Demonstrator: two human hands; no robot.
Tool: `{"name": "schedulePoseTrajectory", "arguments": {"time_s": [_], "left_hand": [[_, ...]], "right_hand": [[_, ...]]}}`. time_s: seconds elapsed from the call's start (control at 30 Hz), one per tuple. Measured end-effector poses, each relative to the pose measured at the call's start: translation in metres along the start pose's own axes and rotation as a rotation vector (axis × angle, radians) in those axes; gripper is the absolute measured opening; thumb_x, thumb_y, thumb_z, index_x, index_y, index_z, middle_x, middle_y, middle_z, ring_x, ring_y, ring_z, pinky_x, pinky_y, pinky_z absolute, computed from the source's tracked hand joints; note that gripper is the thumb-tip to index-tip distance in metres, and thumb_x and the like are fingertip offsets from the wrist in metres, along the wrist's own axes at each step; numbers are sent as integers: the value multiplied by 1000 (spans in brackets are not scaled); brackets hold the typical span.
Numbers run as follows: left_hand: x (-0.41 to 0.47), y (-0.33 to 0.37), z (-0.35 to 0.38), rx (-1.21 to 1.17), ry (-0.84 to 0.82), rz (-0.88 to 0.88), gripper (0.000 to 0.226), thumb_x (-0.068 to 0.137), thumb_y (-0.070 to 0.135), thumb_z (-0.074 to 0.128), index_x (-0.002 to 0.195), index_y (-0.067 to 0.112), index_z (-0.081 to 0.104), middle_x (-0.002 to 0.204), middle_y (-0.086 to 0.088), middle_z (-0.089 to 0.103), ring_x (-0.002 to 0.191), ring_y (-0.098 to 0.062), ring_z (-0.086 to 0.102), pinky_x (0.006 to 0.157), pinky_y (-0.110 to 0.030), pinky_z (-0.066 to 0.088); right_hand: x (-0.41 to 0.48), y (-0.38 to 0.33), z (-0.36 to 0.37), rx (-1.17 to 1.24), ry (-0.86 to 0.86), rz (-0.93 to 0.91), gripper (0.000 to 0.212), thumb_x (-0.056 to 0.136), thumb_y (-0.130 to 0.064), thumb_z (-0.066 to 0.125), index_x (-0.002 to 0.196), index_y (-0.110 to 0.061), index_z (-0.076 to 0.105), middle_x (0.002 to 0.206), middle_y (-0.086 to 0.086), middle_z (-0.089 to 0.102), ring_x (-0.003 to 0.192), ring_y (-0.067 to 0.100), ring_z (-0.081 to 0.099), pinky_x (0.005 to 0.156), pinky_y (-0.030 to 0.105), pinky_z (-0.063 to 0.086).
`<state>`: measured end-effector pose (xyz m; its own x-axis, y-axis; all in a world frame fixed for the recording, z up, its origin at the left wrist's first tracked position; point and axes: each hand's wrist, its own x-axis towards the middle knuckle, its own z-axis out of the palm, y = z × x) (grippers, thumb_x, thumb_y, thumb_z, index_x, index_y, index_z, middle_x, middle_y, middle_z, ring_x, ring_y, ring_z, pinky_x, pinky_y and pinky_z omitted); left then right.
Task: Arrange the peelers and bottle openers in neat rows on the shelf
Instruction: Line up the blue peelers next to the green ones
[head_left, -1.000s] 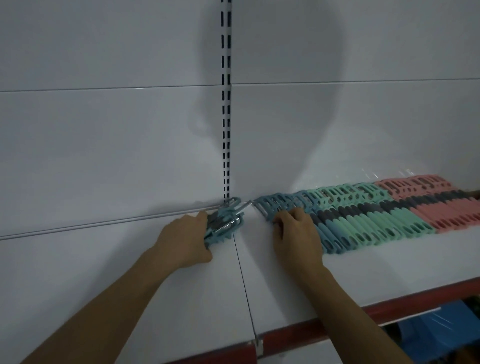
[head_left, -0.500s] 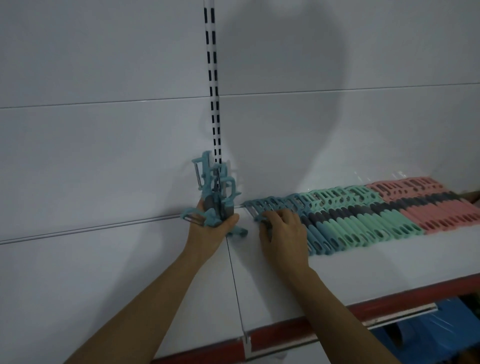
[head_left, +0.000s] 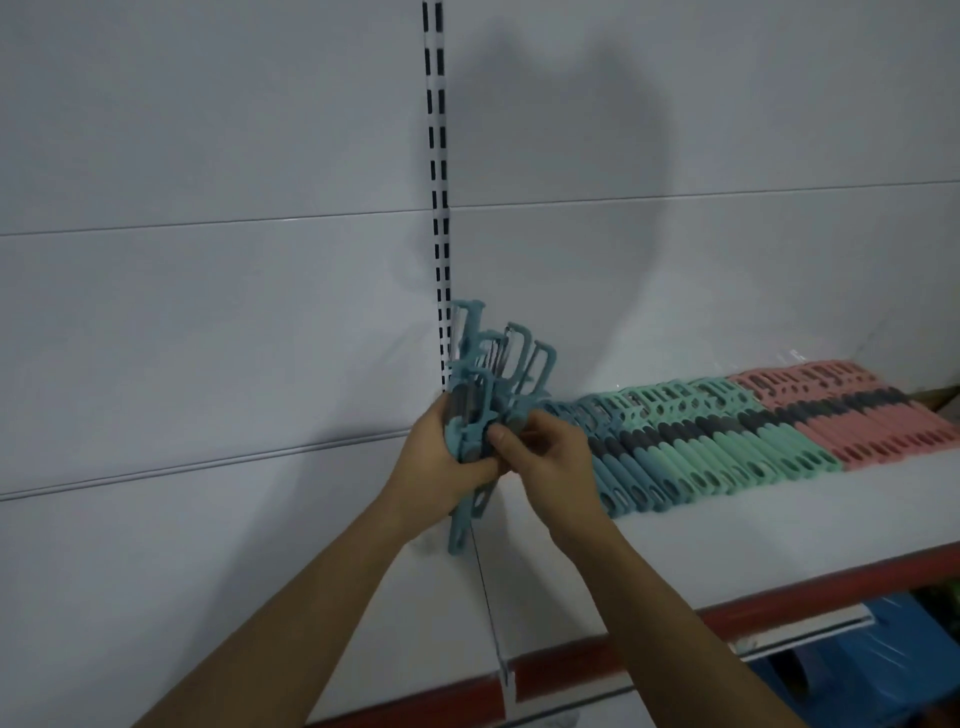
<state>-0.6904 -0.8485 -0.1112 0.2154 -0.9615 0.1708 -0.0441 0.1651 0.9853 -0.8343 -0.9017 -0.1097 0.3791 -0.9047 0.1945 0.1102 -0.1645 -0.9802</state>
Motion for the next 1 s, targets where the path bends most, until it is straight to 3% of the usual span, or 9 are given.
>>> {"name": "schedulePoseTrajectory", "arguments": {"time_s": [0.17, 0.3, 0.33, 0.43, 0.53, 0.63, 0.83, 0.93, 1.0], "left_hand": [[7, 9, -21, 1, 136, 35, 38, 86, 0, 78, 118, 9, 60, 96, -4, 78, 81, -25, 76, 73, -44, 64], [19, 3, -46, -89, 269, 106, 37, 74, 16, 87, 102, 16, 64, 88, -6, 75, 76, -25, 71, 63, -36, 60], [20, -2, -49, -81, 258, 117, 39, 71, 22, 88, 102, 18, 65, 90, -5, 75, 80, -24, 73, 65, -35, 61], [15, -26, -50, 14, 220, 72, 38, 75, 23, 90, 106, 23, 68, 96, 6, 78, 88, -16, 75, 75, -29, 62], [5, -47, -54, 40, 113, -10, 33, 81, 8, 86, 103, 28, 73, 91, 5, 78, 82, -13, 72, 71, -28, 59], [9, -41, -58, 31, 91, 6, 24, 74, 25, 86, 95, 27, 73, 75, 4, 73, 64, -9, 66, 60, -25, 56], [19, -45, -66, 55, 7, -45, 23, 81, 13, 87, 70, 21, 68, 59, 4, 64, 52, -13, 57, 50, -34, 50], [18, -52, -74, 40, 8, -42, 20, 79, 24, 86, 70, 22, 69, 58, 0, 60, 51, -15, 55, 46, -32, 49], [23, -52, -76, -9, 36, -61, 13, 79, 23, 85, 76, 26, 73, 63, -5, 65, 56, -15, 60, 48, -31, 52]], "right_hand": [[14, -16, 10, 81, 254, -5, 19, 104, -22, 55, 97, -9, 66, 68, -1, 66, 61, 17, 61, 56, 29, 52], [17, -8, 7, -227, 314, -60, 14, 104, -31, 54, 93, -28, 62, 73, -5, 57, 64, 16, 52, 59, 40, 47], [14, -2, 7, -308, 328, -69, 6, 102, -29, 56, 101, -28, 62, 83, -5, 61, 71, 15, 57, 65, 40, 52], [1, 13, 10, -328, 429, -74, 46, 99, -17, 62, 138, -32, 43, 96, -9, 59, 79, 3, 61, 68, 18, 52], [-6, 22, 13, -301, 512, -102, 45, 96, -13, 66, 120, -42, 43, 92, -12, 61, 80, 5, 64, 68, 19, 54], [-4, 26, 18, -399, 549, -131, 39, 93, -12, 70, 103, -42, 47, 90, -19, 61, 80, 6, 62, 66, 17, 51], [-4, 32, 21, -665, 482, -171, 23, 88, -15, 76, 101, -28, 62, 93, -17, 65, 83, 4, 61, 69, 16, 48], [-3, 34, 9, -875, 433, -150, 25, 86, -12, 78, 108, -20, 69, 102, -7, 61, 88, 14, 59, 78, 8, 41], [-3, 34, 4, -994, 372, -128, 26, 85, -9, 77, 109, -16, 71, 105, 0, 61, 92, 20, 58, 79, 18, 45]]}}
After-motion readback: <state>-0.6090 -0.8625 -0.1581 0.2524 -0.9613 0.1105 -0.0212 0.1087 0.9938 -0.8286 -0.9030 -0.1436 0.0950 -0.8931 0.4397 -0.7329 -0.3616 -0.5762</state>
